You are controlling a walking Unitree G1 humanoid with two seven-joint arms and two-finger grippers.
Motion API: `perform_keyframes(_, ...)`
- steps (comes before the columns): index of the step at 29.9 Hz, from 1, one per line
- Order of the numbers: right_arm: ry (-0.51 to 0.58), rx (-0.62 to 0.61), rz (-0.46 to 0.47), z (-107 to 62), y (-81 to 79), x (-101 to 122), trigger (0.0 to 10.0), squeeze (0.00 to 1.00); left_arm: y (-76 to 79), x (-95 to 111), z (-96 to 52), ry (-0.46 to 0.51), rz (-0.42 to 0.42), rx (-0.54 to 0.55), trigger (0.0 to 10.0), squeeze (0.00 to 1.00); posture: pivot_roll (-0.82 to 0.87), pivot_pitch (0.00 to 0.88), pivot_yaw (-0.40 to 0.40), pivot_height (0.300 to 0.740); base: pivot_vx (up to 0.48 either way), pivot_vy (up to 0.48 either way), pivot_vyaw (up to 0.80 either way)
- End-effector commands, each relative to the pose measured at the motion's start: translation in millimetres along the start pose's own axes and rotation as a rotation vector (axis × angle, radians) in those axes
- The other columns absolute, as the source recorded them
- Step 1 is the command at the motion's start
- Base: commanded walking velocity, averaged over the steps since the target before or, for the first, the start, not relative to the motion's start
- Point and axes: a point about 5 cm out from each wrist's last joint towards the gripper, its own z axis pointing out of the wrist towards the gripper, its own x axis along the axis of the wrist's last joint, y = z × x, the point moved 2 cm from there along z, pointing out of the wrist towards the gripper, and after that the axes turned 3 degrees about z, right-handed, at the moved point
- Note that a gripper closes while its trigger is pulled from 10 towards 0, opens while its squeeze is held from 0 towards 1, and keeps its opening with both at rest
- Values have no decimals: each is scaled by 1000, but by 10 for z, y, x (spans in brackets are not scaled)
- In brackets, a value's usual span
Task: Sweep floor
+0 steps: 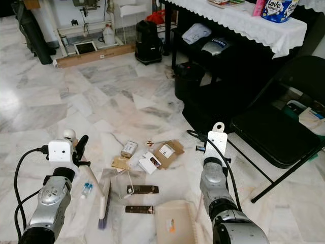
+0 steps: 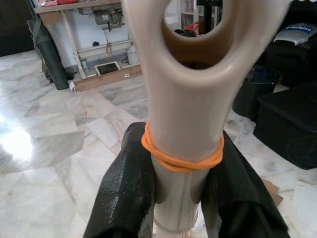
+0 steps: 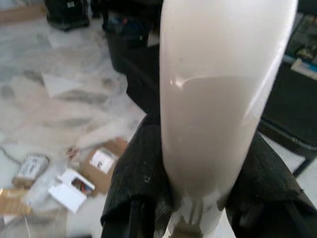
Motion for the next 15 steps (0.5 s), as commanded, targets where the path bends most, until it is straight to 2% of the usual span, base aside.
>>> perform_keyframes(1,-59,-14,30,-20,14,-101,10000,0,-28,96,17,43,17,-9,10000,0,98,60,5,740,0,0,0)
perform_keyframes(6,-106,-31,65,-54,29,-204,10000,0,-30,84,5,38,18,-16,10000,0,100,63,7,740,0,0,0)
perform_keyframes(15,-123,-32,72,-76,30,-253,10000,0,-14,71,8,26,13,-37,10000,0,98,62,9,740,0,0,0)
